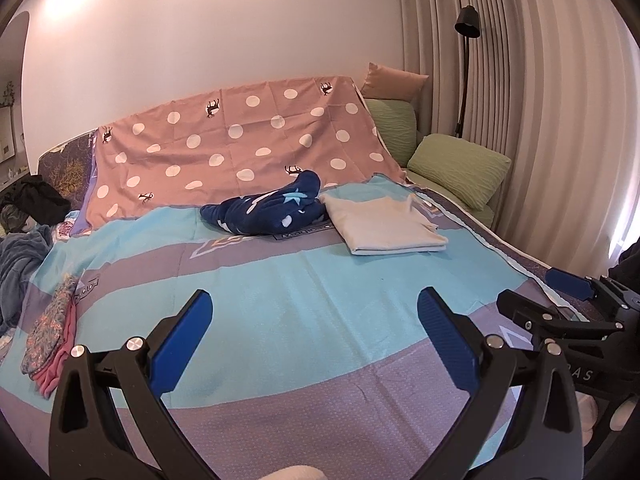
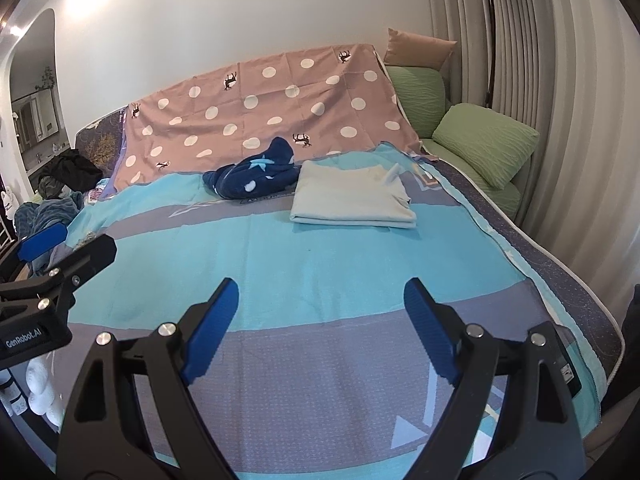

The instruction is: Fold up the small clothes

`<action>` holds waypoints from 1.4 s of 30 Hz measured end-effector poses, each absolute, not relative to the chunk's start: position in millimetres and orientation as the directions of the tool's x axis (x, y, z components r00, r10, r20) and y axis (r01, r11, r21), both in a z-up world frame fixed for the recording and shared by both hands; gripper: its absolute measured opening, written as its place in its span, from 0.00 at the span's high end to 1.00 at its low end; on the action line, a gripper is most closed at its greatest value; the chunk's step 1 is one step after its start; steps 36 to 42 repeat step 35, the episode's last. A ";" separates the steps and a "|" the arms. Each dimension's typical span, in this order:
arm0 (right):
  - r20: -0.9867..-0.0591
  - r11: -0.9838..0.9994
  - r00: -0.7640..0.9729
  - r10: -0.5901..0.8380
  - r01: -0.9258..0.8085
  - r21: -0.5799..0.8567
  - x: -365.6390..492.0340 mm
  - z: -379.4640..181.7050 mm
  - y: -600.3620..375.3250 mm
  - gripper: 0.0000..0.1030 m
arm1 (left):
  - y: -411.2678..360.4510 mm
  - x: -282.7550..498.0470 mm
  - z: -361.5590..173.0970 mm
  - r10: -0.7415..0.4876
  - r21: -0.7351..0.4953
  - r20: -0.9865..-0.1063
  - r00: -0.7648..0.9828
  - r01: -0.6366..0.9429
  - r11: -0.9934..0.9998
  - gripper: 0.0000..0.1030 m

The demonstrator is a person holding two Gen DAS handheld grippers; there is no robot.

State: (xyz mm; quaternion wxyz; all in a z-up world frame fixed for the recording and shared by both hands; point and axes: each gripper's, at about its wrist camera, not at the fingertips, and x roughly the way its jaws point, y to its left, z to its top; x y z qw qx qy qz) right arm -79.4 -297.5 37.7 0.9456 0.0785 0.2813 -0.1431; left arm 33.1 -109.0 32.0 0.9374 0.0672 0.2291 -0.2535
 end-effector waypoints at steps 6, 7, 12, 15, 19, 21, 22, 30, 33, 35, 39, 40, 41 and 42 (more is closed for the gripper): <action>-0.558 0.949 0.800 -0.220 0.307 0.066 -79.7 39.8 -295.9 0.16 | -105.8 33.4 31.4 -0.436 -0.001 -0.467 0.769 0.493 0.870 0.01; -0.557 0.949 0.800 -0.222 0.308 0.065 -80.4 40.1 -295.8 0.16 | -105.6 33.1 31.1 -0.436 -0.002 -0.467 0.769 0.493 0.870 0.01; -0.552 0.948 0.801 -0.231 0.312 0.057 -80.6 41.1 -294.2 0.16 | -103.4 32.2 30.3 -0.436 -0.005 -0.468 0.768 0.491 0.871 0.01; -0.552 0.948 0.802 -0.230 0.312 0.058 -81.0 40.3 -294.6 0.16 | -102.6 31.6 29.3 -0.434 -0.005 -0.471 0.768 0.489 0.872 0.01; -0.561 0.948 0.796 -0.227 0.312 0.060 -80.8 37.6 -295.0 0.16 | -104.0 31.1 26.4 -0.433 0.008 -0.478 0.764 0.497 0.868 0.01; -0.563 0.948 0.796 -0.224 0.312 0.063 -80.5 37.2 -295.0 0.16 | -104.6 30.9 26.0 -0.433 0.011 -0.480 0.763 0.499 0.867 0.01; -0.564 0.948 0.795 -0.226 0.313 0.062 -80.3 37.2 -295.5 0.16 | -105.0 30.9 25.4 -0.433 0.012 -0.482 0.762 0.500 0.866 0.01; -0.568 0.944 0.790 -0.231 0.323 0.064 -78.6 34.6 -297.5 0.16 | -107.8 32.9 21.9 -0.432 0.016 -0.493 0.755 0.505 0.863 0.01; -0.571 0.944 0.787 -0.233 0.325 0.063 -77.3 33.7 -298.2 0.16 | -108.1 33.4 20.8 -0.434 0.016 -0.495 0.753 0.507 0.862 0.01; -0.571 0.943 0.787 -0.235 0.326 0.061 -77.2 33.6 -296.6 0.16 | -108.1 34.3 19.7 -0.433 0.015 -0.498 0.752 0.507 0.862 0.01; -0.571 0.943 0.787 -0.235 0.326 0.061 -77.2 33.6 -296.6 0.16 | -108.1 34.3 19.7 -0.433 0.015 -0.498 0.752 0.507 0.862 0.01; -0.571 0.943 0.787 -0.235 0.326 0.061 -77.2 33.6 -296.6 0.16 | -108.1 34.3 19.7 -0.433 0.015 -0.498 0.752 0.507 0.862 0.01; -0.571 0.943 0.787 -0.235 0.326 0.061 -77.2 33.6 -296.6 0.16 | -108.1 34.3 19.7 -0.433 0.015 -0.498 0.752 0.507 0.862 0.01; -0.571 0.943 0.787 -0.235 0.326 0.061 -77.2 33.6 -296.6 0.16 | -108.1 34.3 19.7 -0.433 0.015 -0.498 0.752 0.507 0.862 0.01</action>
